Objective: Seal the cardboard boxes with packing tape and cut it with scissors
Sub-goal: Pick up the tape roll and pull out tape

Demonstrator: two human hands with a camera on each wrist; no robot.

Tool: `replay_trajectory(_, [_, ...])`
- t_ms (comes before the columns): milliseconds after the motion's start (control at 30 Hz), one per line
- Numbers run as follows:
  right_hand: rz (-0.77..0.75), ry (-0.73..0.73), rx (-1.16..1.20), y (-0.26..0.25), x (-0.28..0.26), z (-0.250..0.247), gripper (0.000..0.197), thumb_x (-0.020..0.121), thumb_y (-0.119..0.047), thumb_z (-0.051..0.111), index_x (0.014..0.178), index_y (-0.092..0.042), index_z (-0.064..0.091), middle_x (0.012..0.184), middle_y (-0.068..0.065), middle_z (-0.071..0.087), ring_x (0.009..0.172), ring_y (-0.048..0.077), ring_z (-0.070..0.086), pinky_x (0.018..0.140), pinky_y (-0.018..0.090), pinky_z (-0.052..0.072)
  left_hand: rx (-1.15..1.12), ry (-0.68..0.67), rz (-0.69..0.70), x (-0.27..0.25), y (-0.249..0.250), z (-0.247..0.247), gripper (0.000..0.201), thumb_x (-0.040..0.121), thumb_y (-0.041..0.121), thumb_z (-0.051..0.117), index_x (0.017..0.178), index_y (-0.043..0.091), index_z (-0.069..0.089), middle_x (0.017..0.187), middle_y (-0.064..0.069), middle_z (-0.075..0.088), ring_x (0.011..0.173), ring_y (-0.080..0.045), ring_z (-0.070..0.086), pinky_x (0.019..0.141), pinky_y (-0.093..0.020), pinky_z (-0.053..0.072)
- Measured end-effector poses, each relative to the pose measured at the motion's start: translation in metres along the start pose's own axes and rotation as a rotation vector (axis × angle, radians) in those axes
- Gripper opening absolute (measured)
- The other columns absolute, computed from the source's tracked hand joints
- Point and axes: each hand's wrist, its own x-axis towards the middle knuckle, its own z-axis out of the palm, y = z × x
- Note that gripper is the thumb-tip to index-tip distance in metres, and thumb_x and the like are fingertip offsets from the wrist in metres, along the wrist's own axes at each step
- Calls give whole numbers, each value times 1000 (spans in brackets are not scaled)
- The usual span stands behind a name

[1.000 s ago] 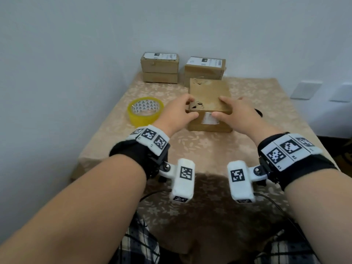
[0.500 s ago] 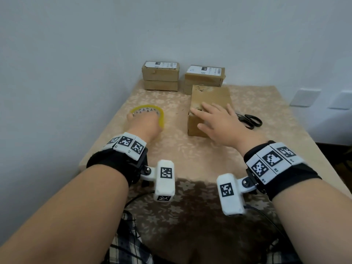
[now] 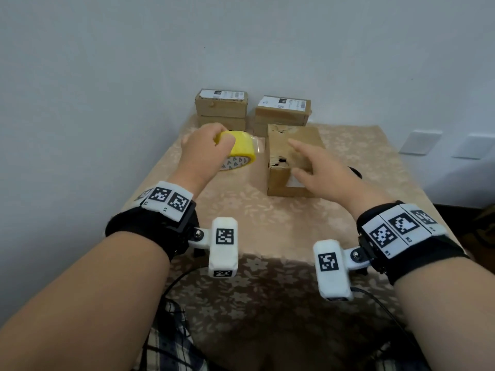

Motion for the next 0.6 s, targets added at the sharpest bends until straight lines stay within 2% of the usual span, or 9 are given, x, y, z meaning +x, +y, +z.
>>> replay_trajectory(67, [31,98,222,-16,1,-3,56,95,-31,55,146,-18,37,144,-1,45,132,12,41,108,26,31,34,20,65,-1,7,-2,23,74,30,37,73,18,56,68,8,52,73,-17,48,92,-38,32])
replay_trajectory(100, [46,139,339,-25,2,-4,55,94,-37,56,143,-17,41,139,-3,49,127,9,45,106,24,34,76,28,102,-1,8,-2,24,73,31,36,73,18,57,73,6,56,77,-18,50,88,-30,27])
replay_trajectory(167, [86,161,469,-39,6,-5,51,90,-47,58,132,-18,54,123,-10,57,113,3,53,97,21,42,120,50,158,0,10,-2,31,71,37,33,75,19,58,81,1,61,80,-18,52,81,-24,19])
replay_trajectory(233, [143,138,552,-44,11,-2,35,90,-51,57,105,-20,67,104,-12,65,99,4,61,87,21,49,130,68,197,0,11,-2,44,67,44,28,77,16,60,82,0,61,80,-17,51,80,-24,19])
replay_trajectory(300, [237,123,713,-43,15,2,30,89,-47,61,87,-18,68,91,0,68,90,13,66,84,25,55,140,70,224,0,11,-1,50,65,46,25,79,14,62,83,-2,61,81,-18,52,81,-24,20])
replay_trajectory(400, [287,62,839,-42,18,8,31,88,-40,65,88,-10,68,84,6,68,79,14,66,76,22,57,169,58,245,0,12,0,47,66,46,25,78,17,60,83,0,61,81,-18,52,79,-24,18])
replay_trajectory(600, [351,57,917,-48,19,10,26,85,-34,70,78,-10,67,73,2,64,65,10,60,68,23,52,231,35,294,-3,14,2,46,67,46,25,78,18,59,82,4,59,81,-15,50,77,-24,16])
